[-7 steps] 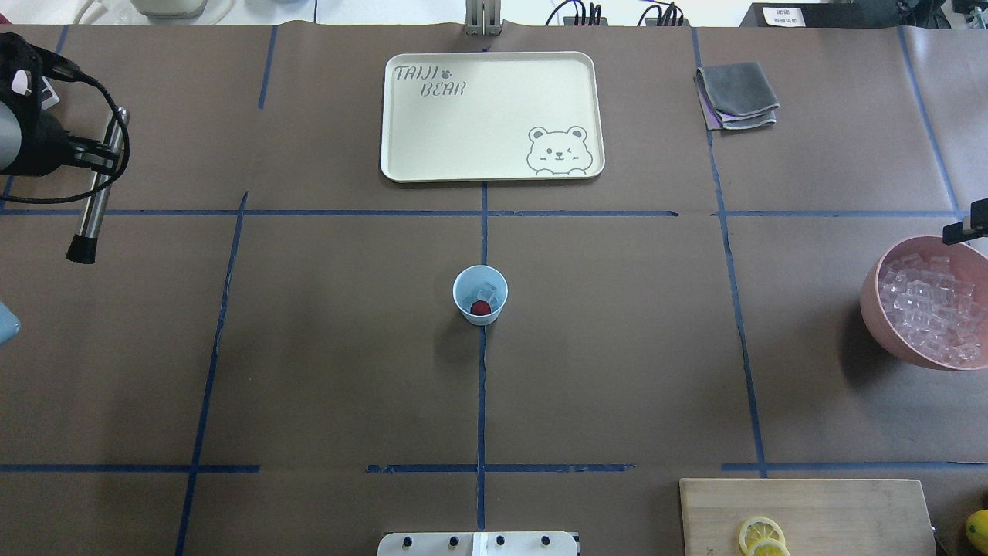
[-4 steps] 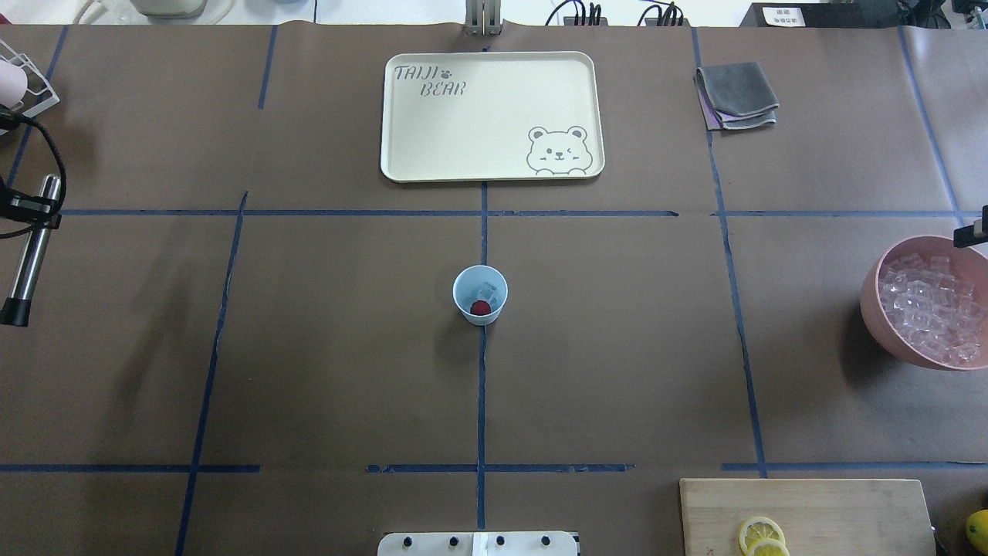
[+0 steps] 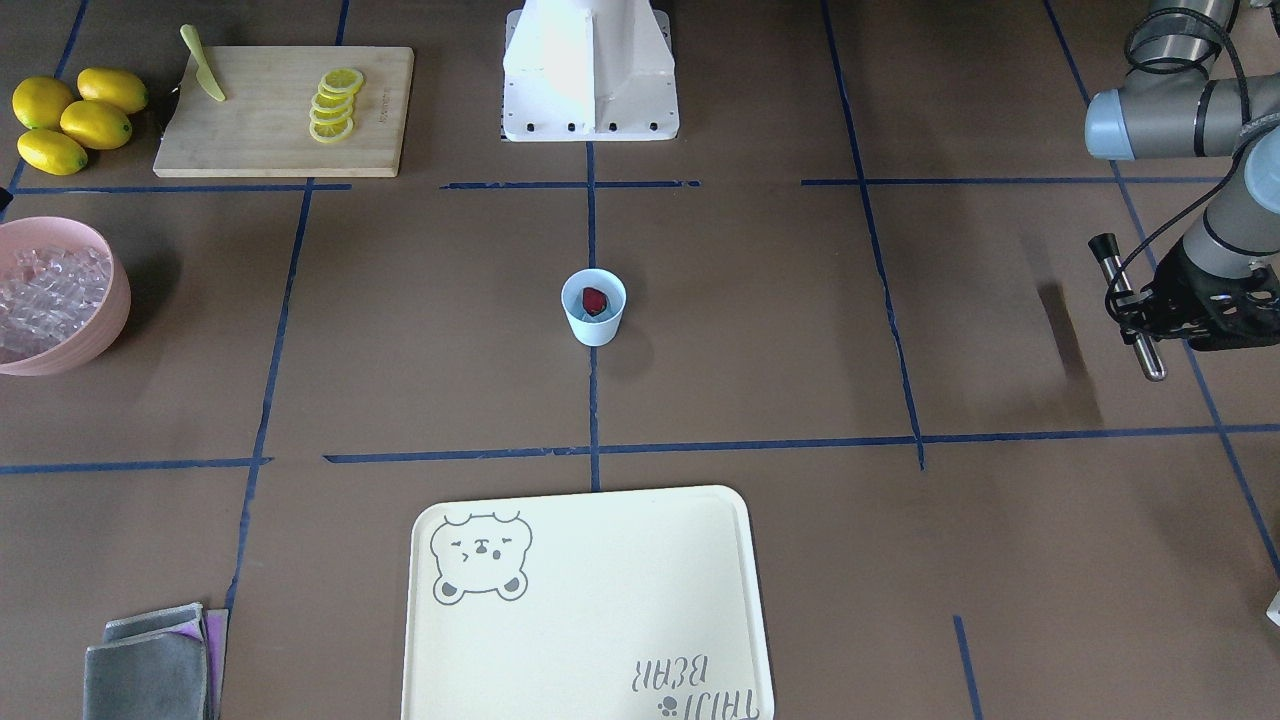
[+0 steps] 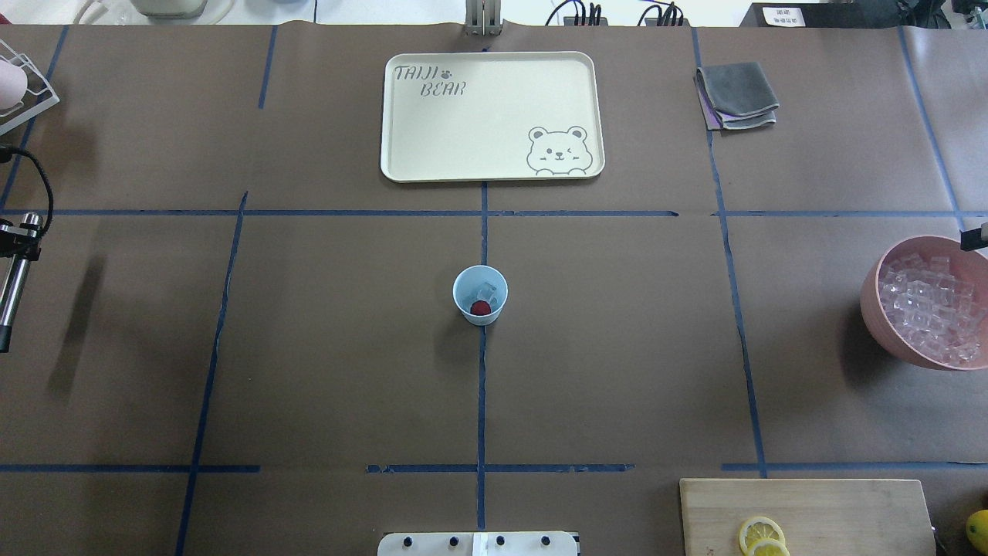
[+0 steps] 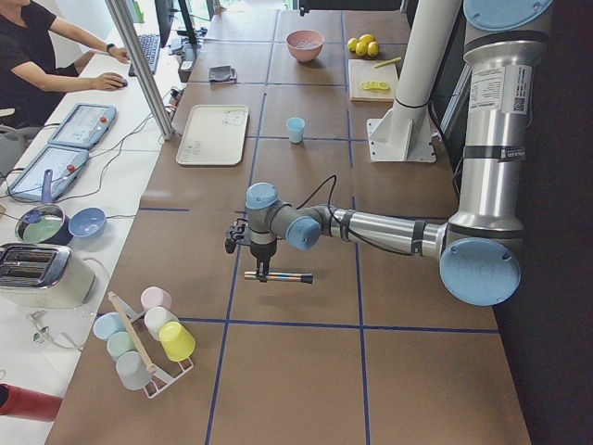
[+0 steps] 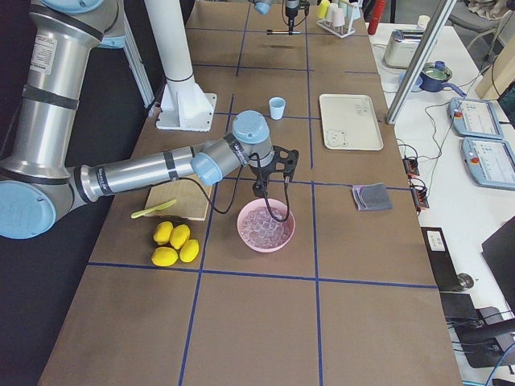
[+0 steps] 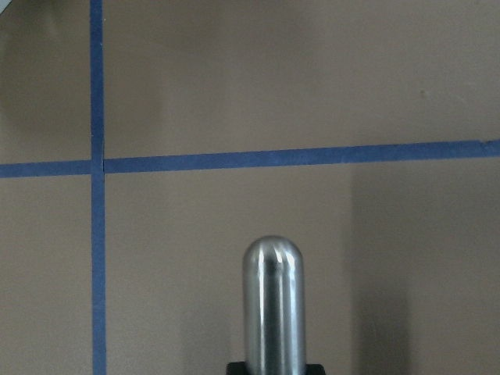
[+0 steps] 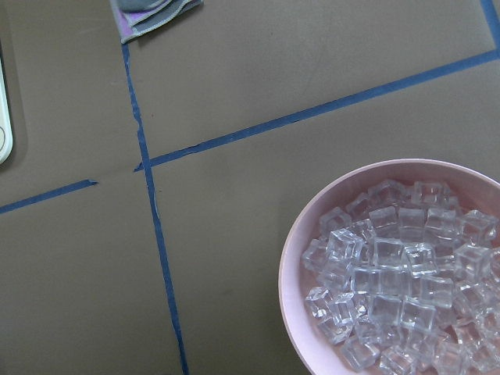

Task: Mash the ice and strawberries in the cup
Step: 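Carry the muddler with the left gripper back toward its starting spot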

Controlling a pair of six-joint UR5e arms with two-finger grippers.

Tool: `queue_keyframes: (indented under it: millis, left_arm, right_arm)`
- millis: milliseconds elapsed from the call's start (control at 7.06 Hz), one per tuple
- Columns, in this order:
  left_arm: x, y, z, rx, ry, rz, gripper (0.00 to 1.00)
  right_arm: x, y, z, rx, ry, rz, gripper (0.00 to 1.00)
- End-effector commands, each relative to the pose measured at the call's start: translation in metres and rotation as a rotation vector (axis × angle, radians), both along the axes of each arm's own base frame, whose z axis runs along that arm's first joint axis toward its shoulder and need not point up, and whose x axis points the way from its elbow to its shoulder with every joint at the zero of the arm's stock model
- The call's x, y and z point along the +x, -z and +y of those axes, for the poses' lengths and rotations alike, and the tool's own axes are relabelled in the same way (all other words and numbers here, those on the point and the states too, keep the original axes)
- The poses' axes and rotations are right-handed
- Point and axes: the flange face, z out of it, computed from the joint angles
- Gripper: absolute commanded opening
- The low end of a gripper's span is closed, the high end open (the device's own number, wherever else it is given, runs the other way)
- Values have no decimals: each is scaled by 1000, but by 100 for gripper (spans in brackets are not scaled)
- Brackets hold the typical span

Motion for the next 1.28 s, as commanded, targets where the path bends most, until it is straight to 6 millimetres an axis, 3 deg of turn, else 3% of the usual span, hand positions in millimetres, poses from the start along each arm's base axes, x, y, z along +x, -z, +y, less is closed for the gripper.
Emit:
queue_keyframes:
  millis: [0,425,709,992,1134]
  left_arm:
    - [0,-26,-1,-21,-1,-14,9]
    - [-1,-47,1,-22,-5,-16,9]
    - [-1,-74,2,-13,-7,-13,9]
    - [-1,-75,2,-5,-7,-9,10]
    - [-1,-75,2,-5,-7,-9,16]
  right_arm:
    - [0,0,0,0,0,0,100]
    - [0,1,-1,2,0,0,100]
    - [0,2,-1,5,0,-1,100]
    - [-1,3,-1,6,1,-2,100]
    - [0,3,0,6,0,-2,100]
